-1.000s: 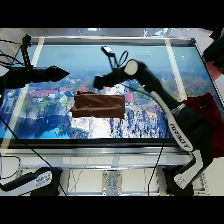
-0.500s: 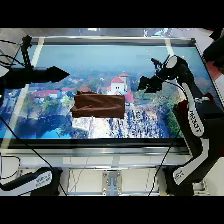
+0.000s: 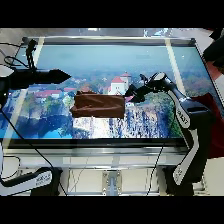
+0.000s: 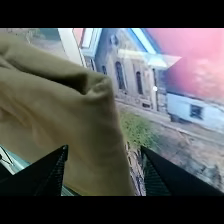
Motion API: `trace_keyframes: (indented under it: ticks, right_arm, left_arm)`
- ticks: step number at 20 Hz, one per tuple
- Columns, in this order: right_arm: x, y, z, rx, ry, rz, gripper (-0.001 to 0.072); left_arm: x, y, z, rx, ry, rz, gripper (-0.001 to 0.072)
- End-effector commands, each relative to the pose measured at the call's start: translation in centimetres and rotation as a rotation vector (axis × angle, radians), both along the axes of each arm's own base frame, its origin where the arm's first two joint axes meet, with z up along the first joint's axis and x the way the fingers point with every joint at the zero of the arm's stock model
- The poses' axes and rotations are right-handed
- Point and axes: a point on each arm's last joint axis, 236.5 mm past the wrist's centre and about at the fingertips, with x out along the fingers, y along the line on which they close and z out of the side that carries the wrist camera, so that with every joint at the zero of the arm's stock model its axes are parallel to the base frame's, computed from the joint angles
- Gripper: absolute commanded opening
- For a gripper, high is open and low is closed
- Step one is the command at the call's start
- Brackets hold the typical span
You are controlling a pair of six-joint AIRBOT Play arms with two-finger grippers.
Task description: Fold the shirts.
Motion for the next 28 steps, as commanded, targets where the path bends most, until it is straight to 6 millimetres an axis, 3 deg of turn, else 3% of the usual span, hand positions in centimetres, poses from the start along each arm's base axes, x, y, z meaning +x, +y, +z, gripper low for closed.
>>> trace_keyframes:
  ticks: [1,4,5,6,7,10,12,14,16,20,22,24,26,28]
  right_arm:
    - [-1.4,3.1,-1.7,0.011,0.026,0.043,0.0526]
    - [-3.3,6.6,-1.8,0.037,0.045,0.102,0.0524]
    - [-3.7,7.9,-1.3,0.064,0.046,0.112,0.0485]
    - [-3.9,9.4,-0.1,0.116,0.025,0.135,0.0288]
    - [-3.8,10.8,1.6,0.178,-0.012,0.158,0.0041]
    - [-1.1,12.5,8.3,0.292,-0.159,0.17,0.0014]
    - [2.1,10.7,13.1,0.272,-0.317,0.158,0.0014]
    - [5.2,6.2,17.4,0.181,-0.457,0.118,0.0014]
    - [6.5,-0.6,19.6,0.035,-0.48,0.031,0.0013]
    - [3.9,-15.5,21.8,-0.277,-0.433,-0.104,0.0012]
    - [1.4,-23.1,24.1,-0.409,-0.427,-0.225,0.0012]
    - [-2.2,-29.2,27.0,-0.513,-0.431,-0.334,0.0012]
    - [-7.5,-34.4,29.7,-0.615,-0.412,-0.431,0.0011]
    - [-13.6,-38.5,30.6,-0.703,-0.36,-0.534,0.0012]
  left_arm:
    - [0.1,0.0,-0.3,0.0,0.006,-0.001,0.0016]
    - [0.1,0.0,-0.3,0.0,0.006,-0.001,0.0016]
    - [0.1,0.0,-0.3,0.0,0.006,-0.001,0.0016]
    - [0.1,0.0,-0.3,0.0,0.006,-0.001,0.0016]
    - [0.1,0.0,-0.3,0.0,0.006,-0.001,0.0016]
    - [0.1,0.0,-0.3,-0.001,0.006,-0.001,0.0016]
    - [0.1,0.0,-0.3,-0.001,0.006,-0.001,0.0016]
    - [0.1,0.0,-0.3,-0.001,0.006,-0.001,0.0016]
    - [0.1,0.0,-0.2,-0.002,0.006,-0.001,0.0016]
    - [0.1,0.0,-0.3,-0.005,0.011,0.003,0.0016]
    - [0.1,0.0,-0.3,-0.005,0.012,0.003,0.0016]
    - [0.1,0.0,-0.3,-0.005,0.011,0.003,0.0016]
    - [0.1,-0.1,-0.2,-0.008,0.011,0.003,0.0017]
    - [0.1,-0.1,-0.2,-0.023,0.029,0.017,0.0016]
